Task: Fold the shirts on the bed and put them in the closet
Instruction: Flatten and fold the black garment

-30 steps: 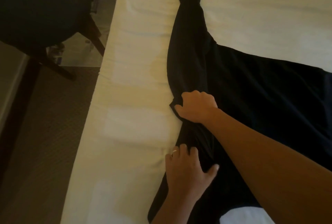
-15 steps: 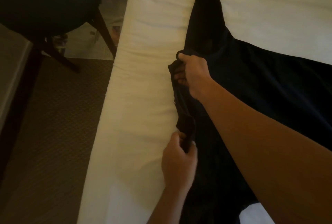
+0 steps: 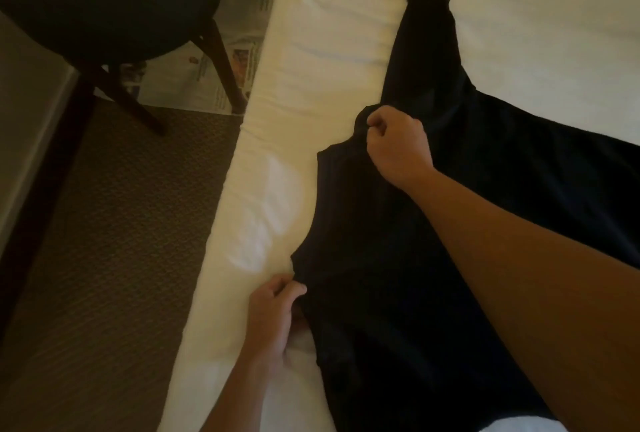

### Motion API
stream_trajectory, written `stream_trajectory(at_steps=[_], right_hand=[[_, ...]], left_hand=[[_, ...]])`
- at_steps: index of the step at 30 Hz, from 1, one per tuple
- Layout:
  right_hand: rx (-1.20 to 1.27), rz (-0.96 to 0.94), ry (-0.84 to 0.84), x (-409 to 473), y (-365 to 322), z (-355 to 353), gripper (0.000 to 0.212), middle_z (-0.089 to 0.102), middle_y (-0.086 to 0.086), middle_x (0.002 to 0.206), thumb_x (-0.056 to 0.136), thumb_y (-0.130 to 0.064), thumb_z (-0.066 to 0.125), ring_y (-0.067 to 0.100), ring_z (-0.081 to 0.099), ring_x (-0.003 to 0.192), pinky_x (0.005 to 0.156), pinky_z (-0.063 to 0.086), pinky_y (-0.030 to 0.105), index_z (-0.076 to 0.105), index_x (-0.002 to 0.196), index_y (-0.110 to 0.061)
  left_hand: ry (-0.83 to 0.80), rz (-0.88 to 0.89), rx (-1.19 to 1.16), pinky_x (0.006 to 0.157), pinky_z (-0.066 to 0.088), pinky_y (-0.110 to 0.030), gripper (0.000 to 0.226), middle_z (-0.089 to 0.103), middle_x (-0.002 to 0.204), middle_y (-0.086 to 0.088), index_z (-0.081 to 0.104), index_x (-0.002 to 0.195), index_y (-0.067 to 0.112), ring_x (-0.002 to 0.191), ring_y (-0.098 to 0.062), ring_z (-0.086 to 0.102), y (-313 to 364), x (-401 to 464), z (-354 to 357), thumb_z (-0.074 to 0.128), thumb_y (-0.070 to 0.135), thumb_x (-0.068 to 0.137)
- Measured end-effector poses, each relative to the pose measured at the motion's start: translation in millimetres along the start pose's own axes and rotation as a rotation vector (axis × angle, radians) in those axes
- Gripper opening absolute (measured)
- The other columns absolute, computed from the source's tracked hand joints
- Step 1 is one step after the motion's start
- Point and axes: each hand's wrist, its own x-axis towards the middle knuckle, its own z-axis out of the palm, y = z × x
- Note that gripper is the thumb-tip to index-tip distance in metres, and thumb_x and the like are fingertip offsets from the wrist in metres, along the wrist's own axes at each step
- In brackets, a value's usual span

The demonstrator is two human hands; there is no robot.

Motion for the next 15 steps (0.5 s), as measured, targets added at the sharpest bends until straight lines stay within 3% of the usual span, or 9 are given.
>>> stream_trajectory(at_steps=[3,5,8,10,12,15], right_hand=[[-0.337,-0.168,-0.072,20,-6,6,0.043,0.055,0.007,0.130,0.098,-0.011,0.050,0.026,0.055,0.115,0.091,0.054,0.046,0.050,0.140,-0.021],[-0.492,-0.173,-0.157,32,-11,8,0.049,0.050,0.009,0.136,0.099,-0.013,0.050,0.030,0.051,0.120,0.094,0.052,0.048,0.042,0.146,-0.023],[-0.642,-0.125,-0.251,46,-15,11,0.037,0.054,0.010,0.123,0.101,-0.019,0.049,0.032,0.057,0.106,0.087,0.053,0.047,0.048,0.138,-0.020],[-0.747,-0.119,-0.299,52,-18,17,0.024,0.055,0.008,0.106,0.100,-0.020,0.052,0.030,0.057,0.091,0.076,0.050,0.042,0.055,0.123,-0.014],[-0.668,-0.119,-0.243,59,-21,22,0.017,0.060,0.008,0.102,0.099,-0.018,0.055,0.030,0.060,0.089,0.073,0.051,0.041,0.057,0.114,-0.011],[-0.105,0.066,0.052,78,-22,21,0.011,0.063,0.006,0.102,0.101,-0.017,0.054,0.026,0.063,0.091,0.080,0.057,0.045,0.059,0.109,-0.013]], left_hand=[[-0.022,-0.044,-0.063,0.065,0.047,-0.036,0.035,0.067,0.069,-0.004,0.065,0.056,0.020,0.071,-0.025,0.065,0,4,-2,0.060,0.003,0.086],[-0.015,-0.070,-0.078,0.066,0.044,-0.036,0.031,0.060,0.065,-0.002,0.058,0.053,0.021,0.070,-0.023,0.060,-3,10,-1,0.060,0.006,0.080],[0.042,-0.070,-0.054,0.069,0.039,-0.040,0.012,0.049,0.068,-0.007,0.051,0.058,0.020,0.068,-0.023,0.049,-6,17,3,0.062,0.022,0.062],[0.075,-0.068,-0.057,0.067,0.037,-0.040,0.013,0.046,0.067,-0.007,0.050,0.057,0.020,0.066,-0.022,0.045,-9,21,6,0.062,0.023,0.062],[0.081,-0.088,-0.074,0.065,0.036,-0.037,0.027,0.043,0.064,-0.007,0.048,0.052,0.022,0.066,-0.023,0.044,-10,25,8,0.061,0.011,0.073],[0.086,-0.111,-0.073,0.068,0.034,-0.039,0.028,0.040,0.065,-0.007,0.046,0.050,0.022,0.067,-0.024,0.040,-11,30,7,0.062,0.012,0.071]])
